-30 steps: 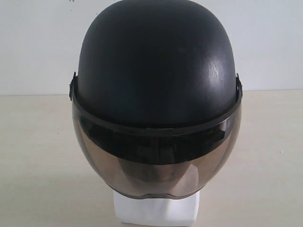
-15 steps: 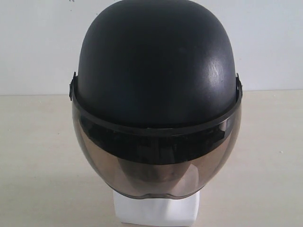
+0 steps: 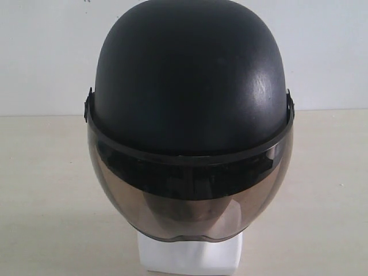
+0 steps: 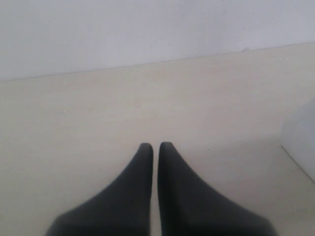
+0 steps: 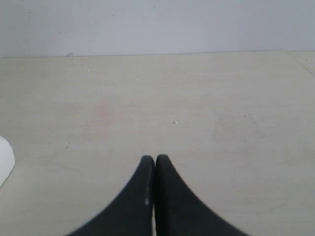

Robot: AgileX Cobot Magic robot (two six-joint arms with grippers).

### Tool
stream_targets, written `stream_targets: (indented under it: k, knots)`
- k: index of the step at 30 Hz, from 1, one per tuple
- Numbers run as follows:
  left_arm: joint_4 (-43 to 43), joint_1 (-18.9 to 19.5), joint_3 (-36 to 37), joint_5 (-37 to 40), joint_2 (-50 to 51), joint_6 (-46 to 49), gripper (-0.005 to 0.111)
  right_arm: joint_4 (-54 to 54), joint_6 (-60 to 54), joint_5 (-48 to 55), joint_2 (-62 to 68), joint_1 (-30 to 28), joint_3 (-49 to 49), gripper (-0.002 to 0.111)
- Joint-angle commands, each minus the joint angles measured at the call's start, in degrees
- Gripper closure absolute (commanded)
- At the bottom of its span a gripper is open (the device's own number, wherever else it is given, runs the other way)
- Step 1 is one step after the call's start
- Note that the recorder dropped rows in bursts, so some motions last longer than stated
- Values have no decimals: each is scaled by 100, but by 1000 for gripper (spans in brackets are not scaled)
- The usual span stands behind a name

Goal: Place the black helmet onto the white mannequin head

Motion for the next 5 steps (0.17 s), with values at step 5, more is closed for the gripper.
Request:
stream_targets:
  k: [5]
  knots:
    - [-40, 21, 20, -39, -19, -53, 102, 6, 5, -32, -24, -27, -3, 109]
